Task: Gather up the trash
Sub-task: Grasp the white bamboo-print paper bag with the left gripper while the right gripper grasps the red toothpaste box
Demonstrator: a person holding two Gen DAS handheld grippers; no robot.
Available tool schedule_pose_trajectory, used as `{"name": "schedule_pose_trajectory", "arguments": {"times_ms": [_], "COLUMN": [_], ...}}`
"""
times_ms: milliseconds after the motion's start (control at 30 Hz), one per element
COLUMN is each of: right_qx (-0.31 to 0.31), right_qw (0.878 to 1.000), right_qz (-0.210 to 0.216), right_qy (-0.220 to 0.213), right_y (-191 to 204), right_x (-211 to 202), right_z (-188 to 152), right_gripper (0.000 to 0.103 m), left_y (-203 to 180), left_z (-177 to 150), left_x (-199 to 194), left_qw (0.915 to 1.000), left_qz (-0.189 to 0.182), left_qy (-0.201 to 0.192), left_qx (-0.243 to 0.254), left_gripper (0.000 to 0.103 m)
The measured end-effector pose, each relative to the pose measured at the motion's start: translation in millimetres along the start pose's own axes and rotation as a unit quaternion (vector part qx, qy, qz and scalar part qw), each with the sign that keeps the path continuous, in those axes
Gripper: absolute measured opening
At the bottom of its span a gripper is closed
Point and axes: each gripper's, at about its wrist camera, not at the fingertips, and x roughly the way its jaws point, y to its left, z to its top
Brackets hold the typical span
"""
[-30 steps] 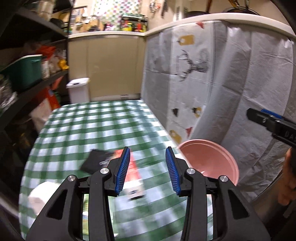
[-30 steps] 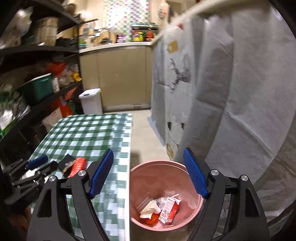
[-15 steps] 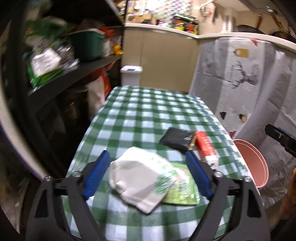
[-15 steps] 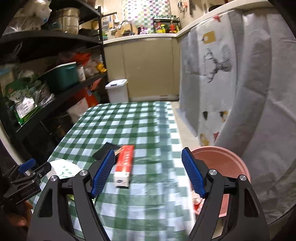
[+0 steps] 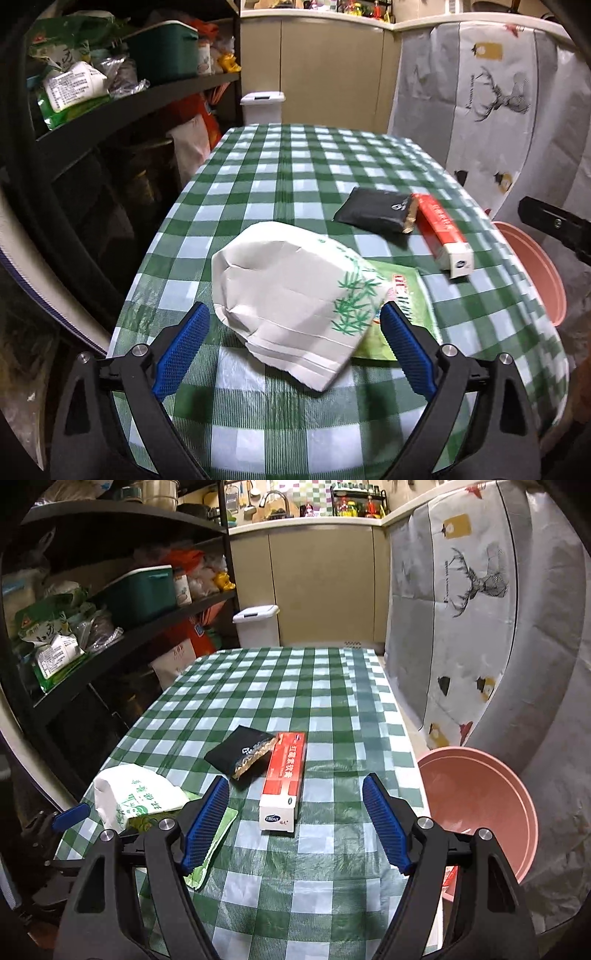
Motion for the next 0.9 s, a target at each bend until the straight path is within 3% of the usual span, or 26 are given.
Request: {"name": "schedule_pose_trajectory", "arguments": {"times_ms": [100,267,300,333,367,533,900], "right_qx": [0.002,0.003,0.004,0.003,0.003,0.002,0.010], "right_qw": [1.000,1.000,1.000,1.000,0.999,0.999,0.997], "right_qz": [-0.001,0.000,0.001,0.001,0.001,0.001,-0.020], "right_qy": [0.008,0.025,0.028,0.031,0.033,0.050,0.073], "right_y": [0,3,4,5,7,13,14], "right_x": [9,27,31,34,37,55,86], "right_z": [-2,-5,-6,-6,-6,-8,-10], "right_gripper": [0.074,0.074,0.074,0.074,0.074,0.074,0.074], "left_y": [7,22,27,30,36,47,37], "left_z": [5,18,22,24,28,30,28], "left_x": [6,7,5,5,6,16,17], "left_qw": [0.9999,0.9988,0.9983,0.9980,0.9971,0.9945,0.9978], "left_qz": [0.003,0.008,0.007,0.004,-0.004,-0.025,-0.018], "left_qy": [0.003,-0.013,-0.021,-0.020,-0.014,0.000,-0.013], "left_qx": [-0.016,-0.046,-0.054,-0.060,-0.074,-0.101,-0.062], "left_gripper": [0.078,0.073,0.065,0.029,0.024,0.024,0.026]}}
